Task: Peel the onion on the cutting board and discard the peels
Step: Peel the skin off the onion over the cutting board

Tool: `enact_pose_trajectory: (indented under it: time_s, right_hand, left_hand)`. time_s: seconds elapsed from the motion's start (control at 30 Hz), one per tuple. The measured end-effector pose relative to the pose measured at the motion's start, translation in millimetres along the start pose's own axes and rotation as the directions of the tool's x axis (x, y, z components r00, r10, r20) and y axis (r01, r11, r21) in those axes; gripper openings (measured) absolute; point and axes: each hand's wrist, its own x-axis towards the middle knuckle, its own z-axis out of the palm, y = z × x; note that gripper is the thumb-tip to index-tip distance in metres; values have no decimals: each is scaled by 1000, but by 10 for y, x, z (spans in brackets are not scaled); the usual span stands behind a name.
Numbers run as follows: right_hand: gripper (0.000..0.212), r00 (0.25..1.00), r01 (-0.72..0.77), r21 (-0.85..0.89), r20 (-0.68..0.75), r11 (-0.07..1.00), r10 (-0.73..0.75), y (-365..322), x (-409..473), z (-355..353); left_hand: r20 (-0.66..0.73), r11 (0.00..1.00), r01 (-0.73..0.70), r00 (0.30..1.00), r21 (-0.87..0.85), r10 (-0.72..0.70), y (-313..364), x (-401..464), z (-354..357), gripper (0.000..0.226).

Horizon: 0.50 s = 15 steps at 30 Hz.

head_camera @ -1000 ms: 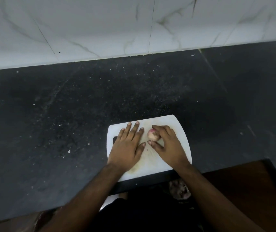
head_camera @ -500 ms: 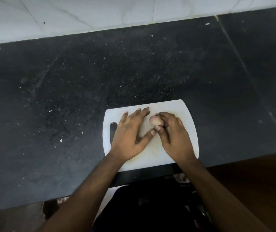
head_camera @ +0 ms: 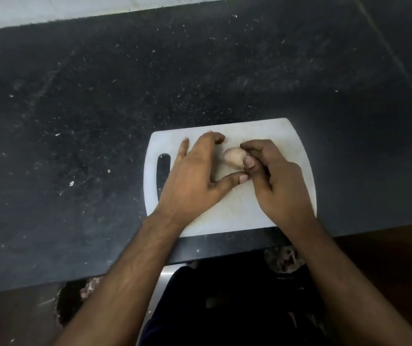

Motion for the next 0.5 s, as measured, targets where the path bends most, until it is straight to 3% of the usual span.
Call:
enact_pose_trajectory:
  time_s: [0.2, 0.37, 0.5]
  right_hand:
    - [25, 995, 50, 37, 84, 998, -53, -12, -30, -43]
    - [24, 995, 53, 61, 77, 997, -58, 3, -57, -19]
    - [25, 995, 7, 104, 99, 995, -17, -9, -36, -30]
  left_hand:
    - [-4, 998, -63, 998, -3, 63, -65, -70, 41, 28]
    - [-34, 990, -73, 997, -121, 69, -77, -147, 14, 27]
    - [-47, 984, -63, 997, -167, 56, -88, -159, 25, 40]
